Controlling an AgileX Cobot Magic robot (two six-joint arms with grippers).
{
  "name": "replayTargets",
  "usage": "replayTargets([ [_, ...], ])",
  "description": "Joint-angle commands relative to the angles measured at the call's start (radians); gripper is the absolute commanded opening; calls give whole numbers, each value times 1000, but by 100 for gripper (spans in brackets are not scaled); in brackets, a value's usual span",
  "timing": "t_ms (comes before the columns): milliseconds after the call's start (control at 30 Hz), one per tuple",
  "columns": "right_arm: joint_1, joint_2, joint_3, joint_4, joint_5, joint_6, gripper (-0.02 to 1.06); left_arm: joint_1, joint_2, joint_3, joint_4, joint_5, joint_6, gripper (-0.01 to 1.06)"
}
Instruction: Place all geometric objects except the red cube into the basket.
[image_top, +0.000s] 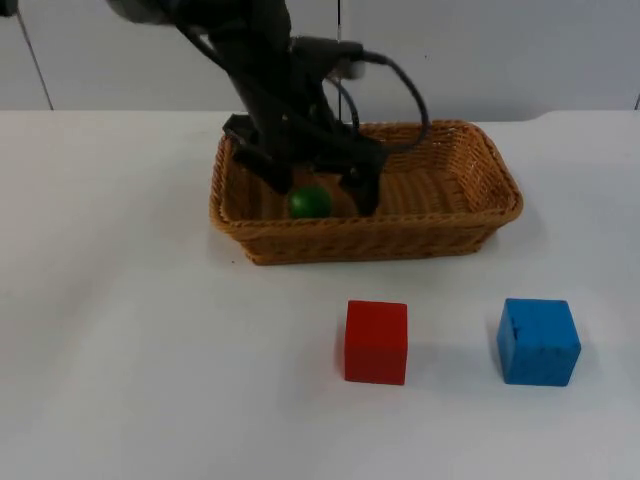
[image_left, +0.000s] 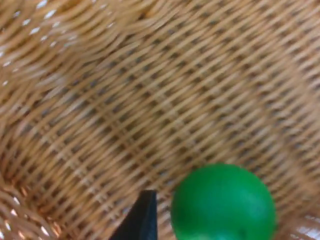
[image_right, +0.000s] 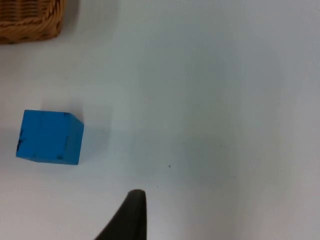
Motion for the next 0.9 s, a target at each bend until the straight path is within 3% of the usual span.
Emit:
replayTargets([
  [0,-8,1,-5,-4,3,2,105,-6,-85,-17,-39,55,26,105],
  [367,-8,1,-5,-9,3,2,105,-4,-289,19,39,181,4,105],
  [500,-8,1,-5,-9,8,2,105,9,-357,151,45,144,4,105],
  [633,-8,1,-5,-9,8,2,105,49,-455,367,34,47,0,105],
  [667,-8,1,-5,-9,8,2,105,49,-455,367,34,47,0,105],
  [867,-8,1,-5,-9,11,2,105,175,-649,690,29,-92,-42,105],
])
